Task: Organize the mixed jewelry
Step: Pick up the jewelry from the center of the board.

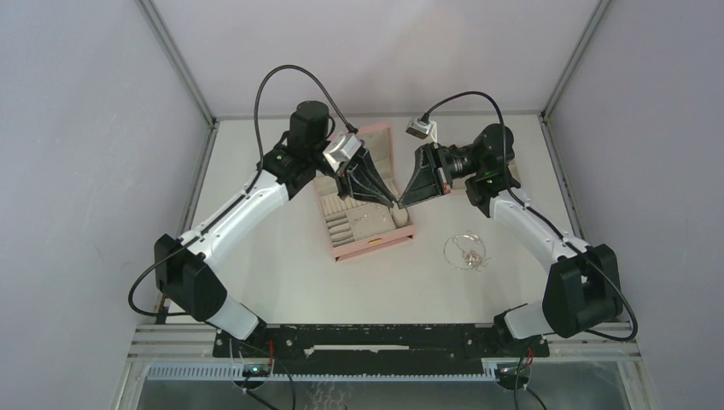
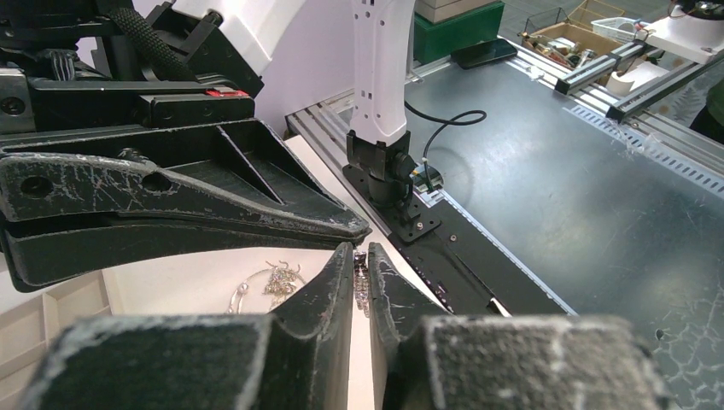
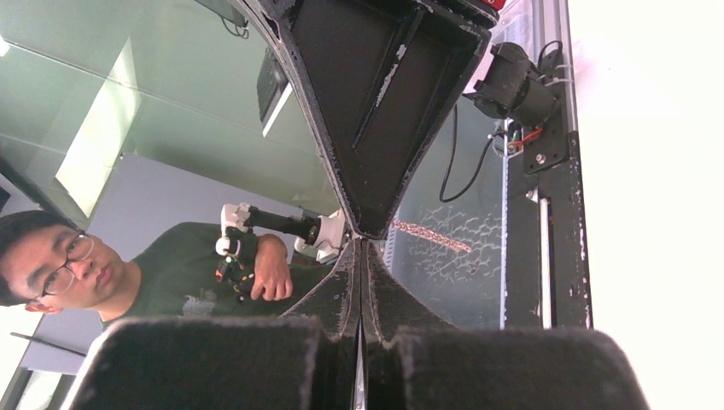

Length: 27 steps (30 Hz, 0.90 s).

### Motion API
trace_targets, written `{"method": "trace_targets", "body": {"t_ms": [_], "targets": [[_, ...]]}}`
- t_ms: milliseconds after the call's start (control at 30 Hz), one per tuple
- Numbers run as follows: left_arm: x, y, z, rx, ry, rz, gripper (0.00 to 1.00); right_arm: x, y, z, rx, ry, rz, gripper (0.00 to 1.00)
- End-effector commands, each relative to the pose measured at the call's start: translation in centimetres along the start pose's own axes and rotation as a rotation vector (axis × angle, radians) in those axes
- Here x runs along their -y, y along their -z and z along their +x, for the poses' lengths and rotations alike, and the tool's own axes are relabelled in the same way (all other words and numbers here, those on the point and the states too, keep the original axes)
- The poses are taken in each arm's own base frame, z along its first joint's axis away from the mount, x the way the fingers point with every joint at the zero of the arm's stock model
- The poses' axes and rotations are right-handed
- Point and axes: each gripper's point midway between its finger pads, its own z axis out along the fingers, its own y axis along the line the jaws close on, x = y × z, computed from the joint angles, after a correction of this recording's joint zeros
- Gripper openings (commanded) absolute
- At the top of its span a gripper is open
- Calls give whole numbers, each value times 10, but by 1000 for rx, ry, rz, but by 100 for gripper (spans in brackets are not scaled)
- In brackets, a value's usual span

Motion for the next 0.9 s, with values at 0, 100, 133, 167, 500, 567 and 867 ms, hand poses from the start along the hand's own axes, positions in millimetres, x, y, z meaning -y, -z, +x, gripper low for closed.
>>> {"method": "trace_targets", "body": {"t_ms": [0, 100, 133, 167, 500, 567, 867], "targets": [[7, -1, -11, 10, -22, 30, 15, -11, -1, -5, -9, 77, -4, 0], [7, 0, -11, 10, -21, 28, 14, -10, -1, -5, -8, 75, -4, 0], [7, -1, -11, 10, -22, 29, 14, -10, -1, -5, -8, 75, -4, 0], [7, 0, -11, 9, -22, 28, 13, -10, -2, -5, -9, 75, -4, 0], [4, 0, -10, 1, -8, 1, 0, -8, 1, -7, 1, 65, 1, 1], [2, 0, -9, -2, -4, -11, 0, -7, 3, -7, 6, 63, 4, 14], [-13, 11, -1, -34, 50, -139, 0, -3, 19, 0, 69, 32, 42, 62]]}}
